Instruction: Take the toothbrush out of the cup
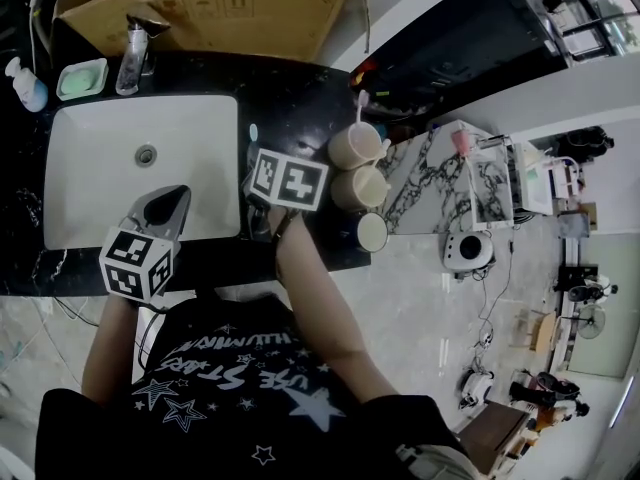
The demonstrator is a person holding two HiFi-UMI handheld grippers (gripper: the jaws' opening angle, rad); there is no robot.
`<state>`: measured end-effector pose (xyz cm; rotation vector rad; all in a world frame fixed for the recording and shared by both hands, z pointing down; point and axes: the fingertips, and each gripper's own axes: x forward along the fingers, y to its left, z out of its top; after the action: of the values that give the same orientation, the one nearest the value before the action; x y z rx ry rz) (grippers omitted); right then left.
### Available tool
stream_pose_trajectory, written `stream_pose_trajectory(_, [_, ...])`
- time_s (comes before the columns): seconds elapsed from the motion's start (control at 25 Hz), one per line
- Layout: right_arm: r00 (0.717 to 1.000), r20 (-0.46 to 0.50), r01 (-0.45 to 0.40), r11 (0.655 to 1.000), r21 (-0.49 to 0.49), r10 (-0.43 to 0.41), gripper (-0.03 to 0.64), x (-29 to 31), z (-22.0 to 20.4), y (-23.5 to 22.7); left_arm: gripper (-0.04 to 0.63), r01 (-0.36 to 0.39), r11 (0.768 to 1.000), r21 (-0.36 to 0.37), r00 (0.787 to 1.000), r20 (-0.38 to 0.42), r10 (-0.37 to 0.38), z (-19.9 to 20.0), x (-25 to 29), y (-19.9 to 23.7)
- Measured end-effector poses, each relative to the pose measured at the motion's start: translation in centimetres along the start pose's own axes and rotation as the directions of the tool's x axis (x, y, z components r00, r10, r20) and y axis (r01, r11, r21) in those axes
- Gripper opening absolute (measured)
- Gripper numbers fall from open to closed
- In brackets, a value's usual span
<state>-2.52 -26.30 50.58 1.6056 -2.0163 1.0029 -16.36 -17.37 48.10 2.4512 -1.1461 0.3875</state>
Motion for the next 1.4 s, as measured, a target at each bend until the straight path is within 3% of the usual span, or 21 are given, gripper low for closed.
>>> stream_pose_trajectory(0.48, [0.967, 0.236, -0.074, 0.992, -0.106, 0.097, 0.128, -11.1, 5.4, -2.1, 0.009, -0.03, 0.999, 0.04, 0.999, 0.028, 0.029, 2.1, 1.0, -3.3])
stream_pose_trajectory(0.76, [0.946, 0.323, 0.037, 0.974, -0.222, 0.038, 0.19, -17.0, 7.2, -7.0, 0.009, -0.047, 0.997, 0.053, 0.998, 0.053, 0.044, 3.7, 1.9, -6.7])
stream_pose_trajectory(1.04, [0.955, 0.295, 0.113, 0.96, -0.256, -0.034, 0.19, -17.8, 7.0, -13.4, 0.009, -0.048, 0.996, 0.081, 0.997, 0.056, 0.044, 3.8, 3.0, -9.8])
stream_pose_trajectory(1.4, [0.979, 0.204, 0.062, 0.933, -0.356, 0.013, 0.163, -15.3, 7.4, -15.5, 0.009, -0.107, 0.99, 0.091, 0.993, 0.063, 0.102, 4.4, 3.1, -11.8])
